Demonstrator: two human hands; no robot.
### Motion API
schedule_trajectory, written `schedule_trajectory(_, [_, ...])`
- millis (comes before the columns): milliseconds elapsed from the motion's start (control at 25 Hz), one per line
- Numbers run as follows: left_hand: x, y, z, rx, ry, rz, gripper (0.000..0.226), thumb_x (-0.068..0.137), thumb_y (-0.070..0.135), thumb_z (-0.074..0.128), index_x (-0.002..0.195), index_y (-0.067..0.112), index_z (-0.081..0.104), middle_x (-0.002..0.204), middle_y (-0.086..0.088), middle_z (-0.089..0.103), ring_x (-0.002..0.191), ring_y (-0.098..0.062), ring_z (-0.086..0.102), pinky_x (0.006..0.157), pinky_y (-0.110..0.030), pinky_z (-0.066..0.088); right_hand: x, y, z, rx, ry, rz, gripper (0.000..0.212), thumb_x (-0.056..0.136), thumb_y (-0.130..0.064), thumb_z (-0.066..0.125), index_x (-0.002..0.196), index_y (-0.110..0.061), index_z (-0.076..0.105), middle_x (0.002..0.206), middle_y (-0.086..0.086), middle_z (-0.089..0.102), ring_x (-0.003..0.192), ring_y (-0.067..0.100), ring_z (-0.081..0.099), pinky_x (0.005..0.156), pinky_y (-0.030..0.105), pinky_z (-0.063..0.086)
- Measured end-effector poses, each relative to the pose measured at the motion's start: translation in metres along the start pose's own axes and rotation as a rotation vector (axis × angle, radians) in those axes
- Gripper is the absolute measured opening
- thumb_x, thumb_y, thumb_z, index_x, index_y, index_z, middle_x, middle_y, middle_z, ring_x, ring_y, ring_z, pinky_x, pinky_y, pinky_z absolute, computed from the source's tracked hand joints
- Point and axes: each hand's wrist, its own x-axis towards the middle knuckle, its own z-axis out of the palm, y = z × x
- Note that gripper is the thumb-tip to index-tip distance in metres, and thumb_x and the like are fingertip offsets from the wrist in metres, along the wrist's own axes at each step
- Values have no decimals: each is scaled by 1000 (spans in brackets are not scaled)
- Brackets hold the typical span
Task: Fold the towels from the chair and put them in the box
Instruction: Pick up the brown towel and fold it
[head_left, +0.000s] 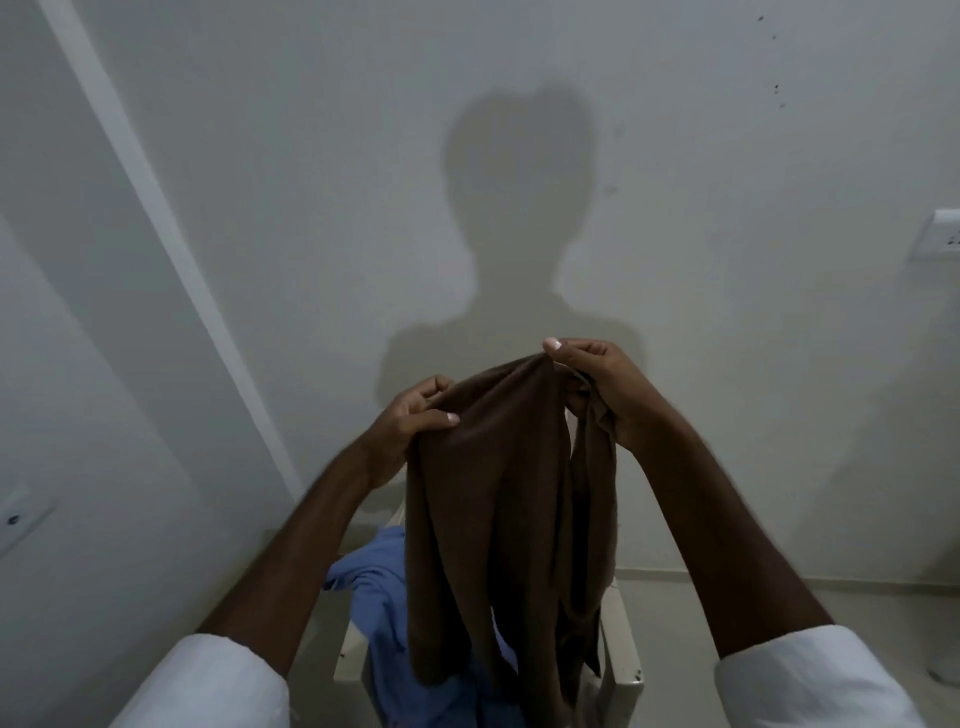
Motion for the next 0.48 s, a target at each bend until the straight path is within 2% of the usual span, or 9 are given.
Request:
schedule_trajectory(80, [-1,8,-8,190,15,36,16,88,11,65,102,5,63,91,-8,65,82,-18,62,70,-21,51,1,2,-1,-31,-23,16,32,100,-25,61,73,-8,66,55,-3,41,45,8,33,44,18,29])
schedule_trajectory(160, [-3,17,-14,375,59,74,10,92,15,67,94,5,68,84,-4,66,80,-15,63,68,-21,49,4,5,-2,-70,-32,23,31,98,-28,64,94,3,66,61,1,41,48,10,32,45,19,31])
schedule_trajectory(200, [-4,21,-17,454,80,99,12,92,17,68,86,7,68,78,-2,64,76,-13,62,65,-20,47,6,8,-1,-74,-25,22,32,97,-29,65,98,3,66,63,3,42,50,11,33,48,21,31])
schedule_trajectory(320, [-6,10,-35,732,56,108,32,86,32,74,66,11,60,61,-4,53,60,-11,53,58,-22,38,10,12,2,-24,59,-3,27,96,-27,67,90,-1,63,64,5,41,55,16,33,54,29,27])
schedule_trajectory(400, [-11,-9,-54,816,-26,-23,48,80,46,75,67,3,60,62,-18,51,56,-15,49,57,-27,34,12,12,2,56,124,-17,26,95,-26,69,84,-4,61,69,8,42,59,19,38,57,29,32])
schedule_trajectory(440, [-14,-20,-64,857,-63,-113,53,78,52,74,67,2,60,62,-20,51,55,-15,49,57,-28,34,13,11,2,108,160,-20,26,94,-27,69,79,-7,61,70,8,46,62,19,43,59,28,37])
schedule_trajectory(480, [-18,-31,-72,918,-111,-202,51,77,54,73,63,7,61,58,-14,52,53,-11,49,57,-28,34,13,10,1,159,197,-21,27,95,-27,69,74,-11,61,70,7,50,62,18,49,59,27,41])
